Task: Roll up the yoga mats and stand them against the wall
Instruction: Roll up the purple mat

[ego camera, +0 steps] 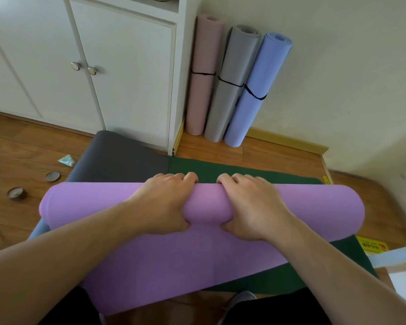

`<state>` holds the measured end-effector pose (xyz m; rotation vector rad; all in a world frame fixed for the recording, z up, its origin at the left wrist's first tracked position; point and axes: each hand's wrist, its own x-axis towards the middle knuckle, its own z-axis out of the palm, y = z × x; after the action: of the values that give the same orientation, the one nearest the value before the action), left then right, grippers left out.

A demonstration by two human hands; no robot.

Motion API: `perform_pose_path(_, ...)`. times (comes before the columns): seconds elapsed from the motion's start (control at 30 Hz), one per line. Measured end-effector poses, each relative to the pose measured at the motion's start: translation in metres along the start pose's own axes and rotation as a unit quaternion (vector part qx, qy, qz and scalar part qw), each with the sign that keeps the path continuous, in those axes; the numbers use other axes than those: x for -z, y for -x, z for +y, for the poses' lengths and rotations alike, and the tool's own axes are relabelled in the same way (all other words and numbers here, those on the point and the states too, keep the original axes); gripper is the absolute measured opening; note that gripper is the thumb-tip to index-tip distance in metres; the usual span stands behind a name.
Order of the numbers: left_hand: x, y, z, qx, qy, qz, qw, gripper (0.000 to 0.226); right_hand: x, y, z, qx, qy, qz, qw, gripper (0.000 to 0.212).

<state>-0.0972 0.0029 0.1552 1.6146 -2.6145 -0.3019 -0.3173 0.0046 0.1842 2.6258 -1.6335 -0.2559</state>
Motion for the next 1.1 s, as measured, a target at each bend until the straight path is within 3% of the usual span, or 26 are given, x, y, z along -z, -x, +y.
perform_pose_path(0.1,-0.004,0.002,0.002,-0.005,-0.041,0.018,0.999,0.077,0.005,0.001,-0.002,-0.006,-0.006,0.008,1.0,0.061)
perform_pose_path(0.23,-0.008,-0.001,0.012,0.01,-0.1,0.049,0.994,0.091,0.009,0.003,0.001,-0.011,-0.017,0.002,1.0,0.064)
perform_pose_path(0.43,0.005,-0.006,0.005,0.005,-0.018,0.048,0.999,0.07,0.006,0.003,0.001,0.009,0.013,-0.005,1.0,0.106)
perform_pose_path(0.57,0.007,-0.004,0.003,0.0,-0.008,0.017,1.0,0.068,0.002,0.001,0.0,0.0,0.004,0.011,1.0,0.079)
perform_pose_path(0.67,0.0,-0.001,0.006,-0.01,-0.044,0.032,0.998,0.082,0.005,-0.001,0.0,-0.006,-0.009,0.023,1.0,0.064)
perform_pose_path(0.77,-0.006,-0.003,0.013,-0.003,-0.101,0.048,0.994,0.096,0.006,0.0,0.001,-0.013,-0.021,0.017,1.0,0.063)
perform_pose_path(0.83,-0.009,-0.005,0.015,-0.003,-0.092,0.059,0.994,0.086,0.005,0.001,0.001,-0.011,-0.029,0.003,1.0,0.069)
perform_pose_path(0.97,-0.005,-0.007,0.007,-0.014,-0.038,0.073,0.997,0.068,0.006,0.002,0.0,0.004,-0.001,-0.011,1.0,0.101)
perform_pose_path(1.03,-0.002,-0.007,0.002,-0.017,-0.02,0.06,0.998,0.067,0.006,0.001,-0.002,-0.002,0.011,-0.012,1.0,0.095)
perform_pose_path(1.1,-0.001,-0.005,0.002,-0.021,-0.024,0.047,0.998,0.068,0.006,0.0,-0.004,-0.01,0.005,-0.007,1.0,0.076)
